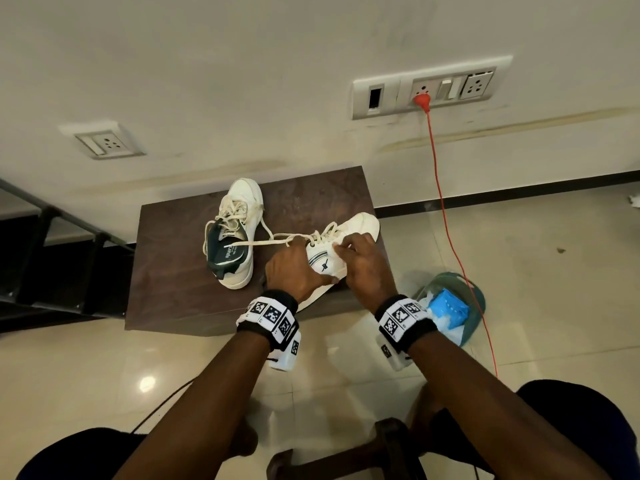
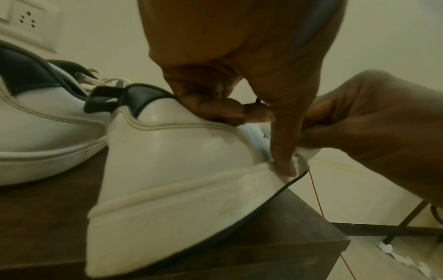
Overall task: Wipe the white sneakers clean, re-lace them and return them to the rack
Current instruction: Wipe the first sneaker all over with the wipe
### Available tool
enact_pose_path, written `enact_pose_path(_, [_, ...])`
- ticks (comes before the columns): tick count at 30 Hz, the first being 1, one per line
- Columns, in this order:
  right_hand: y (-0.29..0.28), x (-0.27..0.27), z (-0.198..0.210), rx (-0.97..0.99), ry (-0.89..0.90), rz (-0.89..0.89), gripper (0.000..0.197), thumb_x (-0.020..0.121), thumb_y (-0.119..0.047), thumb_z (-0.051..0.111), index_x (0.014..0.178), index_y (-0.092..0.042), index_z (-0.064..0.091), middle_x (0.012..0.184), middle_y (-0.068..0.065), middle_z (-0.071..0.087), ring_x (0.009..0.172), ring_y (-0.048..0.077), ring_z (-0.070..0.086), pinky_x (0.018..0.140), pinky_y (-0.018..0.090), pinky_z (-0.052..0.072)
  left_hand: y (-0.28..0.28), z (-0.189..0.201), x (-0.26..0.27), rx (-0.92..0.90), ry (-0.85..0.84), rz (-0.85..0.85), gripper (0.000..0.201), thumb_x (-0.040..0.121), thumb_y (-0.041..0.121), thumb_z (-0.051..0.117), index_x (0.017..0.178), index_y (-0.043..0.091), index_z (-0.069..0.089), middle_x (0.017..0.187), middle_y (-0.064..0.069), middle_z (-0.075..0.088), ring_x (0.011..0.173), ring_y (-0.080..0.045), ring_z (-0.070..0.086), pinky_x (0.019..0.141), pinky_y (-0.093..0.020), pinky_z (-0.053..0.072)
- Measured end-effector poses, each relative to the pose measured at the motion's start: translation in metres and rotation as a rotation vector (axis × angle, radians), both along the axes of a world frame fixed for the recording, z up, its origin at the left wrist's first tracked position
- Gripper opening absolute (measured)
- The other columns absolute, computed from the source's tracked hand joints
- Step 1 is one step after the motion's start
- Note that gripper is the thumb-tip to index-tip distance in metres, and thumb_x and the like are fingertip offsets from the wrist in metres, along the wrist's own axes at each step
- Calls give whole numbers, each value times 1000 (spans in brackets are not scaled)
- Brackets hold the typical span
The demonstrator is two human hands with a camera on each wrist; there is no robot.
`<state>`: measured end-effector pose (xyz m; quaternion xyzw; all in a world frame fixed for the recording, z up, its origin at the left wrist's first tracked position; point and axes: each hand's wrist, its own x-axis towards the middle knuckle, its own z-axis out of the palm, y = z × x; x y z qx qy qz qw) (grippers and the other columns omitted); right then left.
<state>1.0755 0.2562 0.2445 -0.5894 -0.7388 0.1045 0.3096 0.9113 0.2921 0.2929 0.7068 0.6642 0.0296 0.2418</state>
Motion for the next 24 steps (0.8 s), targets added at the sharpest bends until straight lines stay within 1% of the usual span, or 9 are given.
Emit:
enact_pose_path(2, [7, 9, 4, -17, -102, 53, 27, 80, 0, 63, 104, 0, 75, 102, 17, 65, 92, 34, 61, 67, 35, 53, 0, -2, -1, 22, -5, -4, 88, 56, 65, 88, 122, 17, 53, 113, -6, 70, 107, -31, 66, 81, -39, 52])
enact_pose_path(7, [41, 44, 5, -136, 83, -357, 24, 86, 6, 60, 105, 0, 73, 104, 18, 61, 97, 34, 58, 82, 33, 48, -7, -7, -1, 58, -1, -10, 87, 60, 62, 87, 125, 17, 51, 112, -10, 71, 109, -35, 65, 84, -44, 53])
enact_pose_path(10, [29, 25, 7, -111, -5, -182, 26, 84, 7, 59, 106, 2, 74, 106, 19, 61, 97, 35, 57, 78, 38, 51, -8, -9, 1, 62, -14, -11, 86, 61, 62, 87, 124, 18, 51, 111, -9, 72, 108, -35, 66, 84, -45, 54])
enact_pose_path(13, [17, 21, 6, -95, -48, 16, 31, 90, -13, 48, 101, -1, 74, 103, 15, 63, 95, 30, 57, 72, 33, 49, -8, -10, 0, 58, -8, -18, 83, 62, 62, 87, 123, 17, 52, 112, -9, 72, 109, -35, 66, 82, -42, 51])
enact_pose_path(14, [21, 28, 5, -94, -44, -1, 33, 92, -17, 47, 101, -2, 75, 103, 15, 64, 96, 29, 57, 73, 31, 49, -9, -10, 0, 57, -4, -25, 83, 63, 61, 87, 123, 16, 51, 112, -9, 72, 109, -35, 65, 82, -41, 50])
enact_pose_path(16, [35, 45, 4, -108, -39, -136, 24, 90, -5, 57, 105, -2, 75, 104, 17, 65, 98, 32, 59, 80, 32, 49, -10, -10, 2, 49, 0, -35, 83, 64, 60, 86, 125, 16, 51, 113, -9, 71, 110, -35, 65, 81, -40, 48])
enact_pose_path(19, [42, 51, 3, -148, 3, -300, 28, 84, 8, 63, 107, -2, 76, 104, 18, 65, 98, 34, 60, 85, 38, 53, -9, -11, 0, 29, -7, -22, 83, 64, 60, 86, 125, 17, 50, 113, -9, 71, 110, -35, 65, 81, -39, 48])
enact_pose_path(22, [20, 22, 6, -50, 39, -121, 30, 88, -6, 49, 101, 1, 75, 99, 17, 65, 94, 27, 56, 78, 33, 49, -5, -12, -2, 23, -36, -18, 84, 61, 62, 87, 122, 17, 51, 111, -8, 72, 108, -34, 66, 81, -40, 50])
enact_pose_path(24, [3, 11, 5, -10, 43, 13, 34, 83, -6, 46, 100, 2, 75, 97, 17, 65, 91, 26, 55, 76, 29, 47, -2, -13, -5, 27, -55, -21, 86, 59, 63, 87, 123, 18, 52, 111, -7, 72, 106, -33, 67, 81, -40, 52])
